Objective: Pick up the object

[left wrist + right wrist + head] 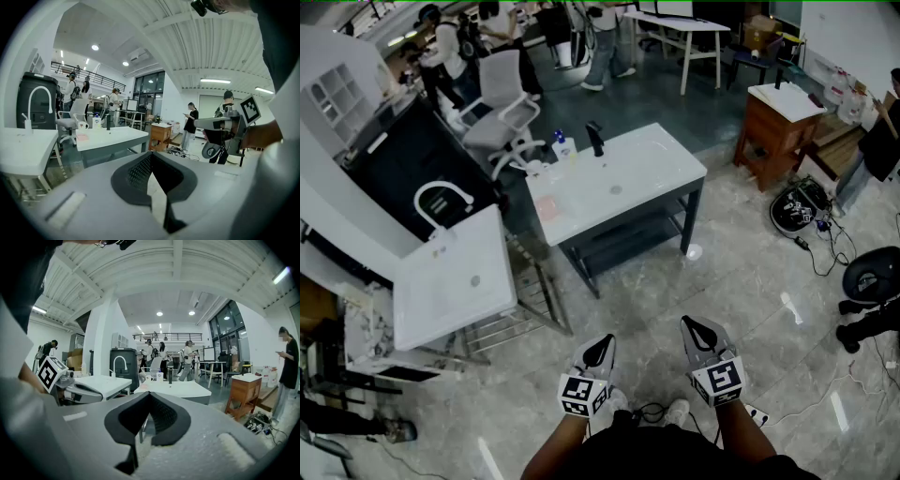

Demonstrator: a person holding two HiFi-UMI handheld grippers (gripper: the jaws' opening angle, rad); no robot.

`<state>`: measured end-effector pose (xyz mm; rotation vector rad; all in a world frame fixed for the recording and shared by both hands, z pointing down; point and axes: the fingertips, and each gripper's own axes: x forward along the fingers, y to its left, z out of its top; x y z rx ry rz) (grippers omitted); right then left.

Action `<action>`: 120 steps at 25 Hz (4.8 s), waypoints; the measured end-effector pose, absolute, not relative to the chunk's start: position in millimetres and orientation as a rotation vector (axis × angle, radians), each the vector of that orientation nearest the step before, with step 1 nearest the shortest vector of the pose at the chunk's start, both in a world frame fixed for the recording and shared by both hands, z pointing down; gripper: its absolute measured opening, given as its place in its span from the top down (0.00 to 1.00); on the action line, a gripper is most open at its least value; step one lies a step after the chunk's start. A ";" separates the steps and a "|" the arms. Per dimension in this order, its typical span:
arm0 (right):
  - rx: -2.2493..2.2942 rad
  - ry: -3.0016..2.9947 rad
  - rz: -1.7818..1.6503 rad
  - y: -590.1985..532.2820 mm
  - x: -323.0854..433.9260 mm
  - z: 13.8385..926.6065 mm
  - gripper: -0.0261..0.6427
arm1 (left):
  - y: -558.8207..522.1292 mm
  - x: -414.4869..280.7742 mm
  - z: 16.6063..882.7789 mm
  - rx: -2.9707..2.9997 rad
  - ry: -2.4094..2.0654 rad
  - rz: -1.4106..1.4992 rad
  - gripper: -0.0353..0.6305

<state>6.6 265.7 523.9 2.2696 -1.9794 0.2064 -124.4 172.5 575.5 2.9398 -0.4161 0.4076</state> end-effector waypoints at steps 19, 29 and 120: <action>2.262 -2.056 0.232 240.4 -25.6 510.8 0.96 | 149.4 -149.4 539.1 3.005 -0.486 0.286 0.92; 2.250 -2.074 0.190 183.9 -68.4 500.4 0.95 | 96.7 -184.0 535.9 3.028 -0.450 0.278 0.92; 1.851 -2.287 0.147 -272.2 168.6 508.1 0.95 | -321.0 16.4 550.4 2.813 -0.984 0.316 0.92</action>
